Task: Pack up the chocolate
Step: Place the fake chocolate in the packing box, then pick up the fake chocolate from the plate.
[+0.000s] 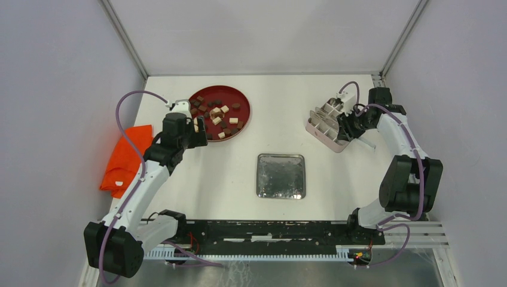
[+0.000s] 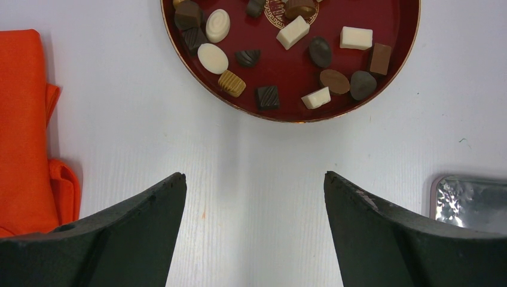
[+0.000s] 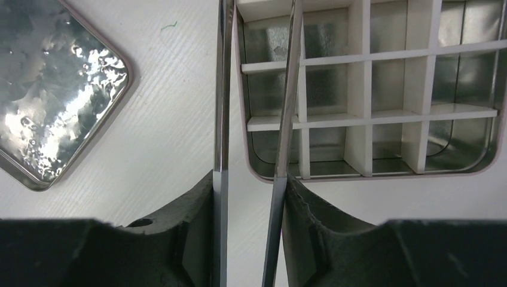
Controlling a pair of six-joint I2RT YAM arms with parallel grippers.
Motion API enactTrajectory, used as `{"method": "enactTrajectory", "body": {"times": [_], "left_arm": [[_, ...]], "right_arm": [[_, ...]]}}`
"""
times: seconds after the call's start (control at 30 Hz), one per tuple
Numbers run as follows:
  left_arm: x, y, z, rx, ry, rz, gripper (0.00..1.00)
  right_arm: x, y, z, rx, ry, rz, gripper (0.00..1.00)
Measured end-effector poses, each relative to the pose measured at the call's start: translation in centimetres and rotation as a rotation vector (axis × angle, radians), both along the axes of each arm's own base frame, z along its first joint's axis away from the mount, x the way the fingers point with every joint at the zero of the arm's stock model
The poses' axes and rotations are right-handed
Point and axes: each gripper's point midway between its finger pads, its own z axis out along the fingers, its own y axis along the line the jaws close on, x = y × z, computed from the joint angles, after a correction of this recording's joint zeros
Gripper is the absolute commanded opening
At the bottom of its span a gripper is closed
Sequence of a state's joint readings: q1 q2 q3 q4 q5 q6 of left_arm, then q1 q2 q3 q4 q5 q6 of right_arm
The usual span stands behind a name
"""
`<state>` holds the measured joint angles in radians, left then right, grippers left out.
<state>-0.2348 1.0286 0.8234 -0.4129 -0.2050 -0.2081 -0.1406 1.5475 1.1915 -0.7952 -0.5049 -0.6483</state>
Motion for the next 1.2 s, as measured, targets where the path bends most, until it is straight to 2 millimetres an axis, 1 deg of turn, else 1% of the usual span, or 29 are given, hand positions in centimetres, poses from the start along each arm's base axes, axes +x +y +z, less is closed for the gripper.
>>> {"method": "enactTrajectory", "body": {"times": [0.1,0.2,0.3,0.37,0.43,0.5,0.53,0.57,0.6,0.67,0.73,0.8,0.9,1.03,1.2], "left_arm": [[0.0,0.0,0.0,0.000,-0.001,0.000,0.90],[0.0,0.0,0.1,-0.001,-0.003,0.000,0.90],[0.0,0.0,0.1,-0.001,-0.004,0.000,0.90],[0.0,0.0,0.1,-0.001,-0.005,0.000,0.90],[0.0,0.0,0.1,0.000,-0.006,0.002,0.90],[0.0,0.1,0.0,0.001,-0.003,0.002,0.90],[-0.1,0.1,-0.1,0.002,-0.002,0.003,0.90],[-0.1,0.1,-0.2,0.002,0.000,0.003,0.90],[-0.1,0.1,-0.2,0.003,0.000,0.004,0.90],[-0.1,0.2,-0.2,0.006,0.001,0.007,0.89],[-0.1,0.3,-0.2,0.008,0.001,0.011,0.89],[-0.1,0.4,-0.3,0.014,0.002,0.019,0.89],[0.0,0.6,-0.4,0.020,0.005,0.025,0.89],[0.0,0.6,-0.5,0.023,0.009,0.027,0.89],[0.0,0.6,-0.7,0.025,0.016,0.027,0.89]], "right_arm": [[0.6,0.4,0.9,0.021,-0.025,0.009,0.43],[0.9,1.3,1.7,0.041,-0.038,0.025,0.43],[1.4,3.0,2.9,0.057,-0.061,0.061,0.43],[1.9,5.1,4.1,0.063,-0.087,0.109,0.43],[2.2,8.0,5.4,0.074,-0.117,0.177,0.43],[2.6,11.3,6.6,0.088,-0.147,0.255,0.43],[2.8,12.7,6.9,0.094,-0.158,0.286,0.43],[2.9,14.5,7.2,0.101,-0.168,0.327,0.43],[2.9,15.8,7.3,0.105,-0.170,0.353,0.43],[2.9,18.9,7.2,0.109,-0.167,0.418,0.42],[3.0,21.4,6.6,0.101,-0.157,0.465,0.43],[3.3,23.5,5.9,0.086,-0.151,0.503,0.43],[4.2,26.0,4.7,0.057,-0.144,0.535,0.43],[6.0,27.9,3.0,0.017,-0.143,0.545,0.43],[7.0,28.4,0.5,-0.027,-0.114,0.538,0.43]]}}
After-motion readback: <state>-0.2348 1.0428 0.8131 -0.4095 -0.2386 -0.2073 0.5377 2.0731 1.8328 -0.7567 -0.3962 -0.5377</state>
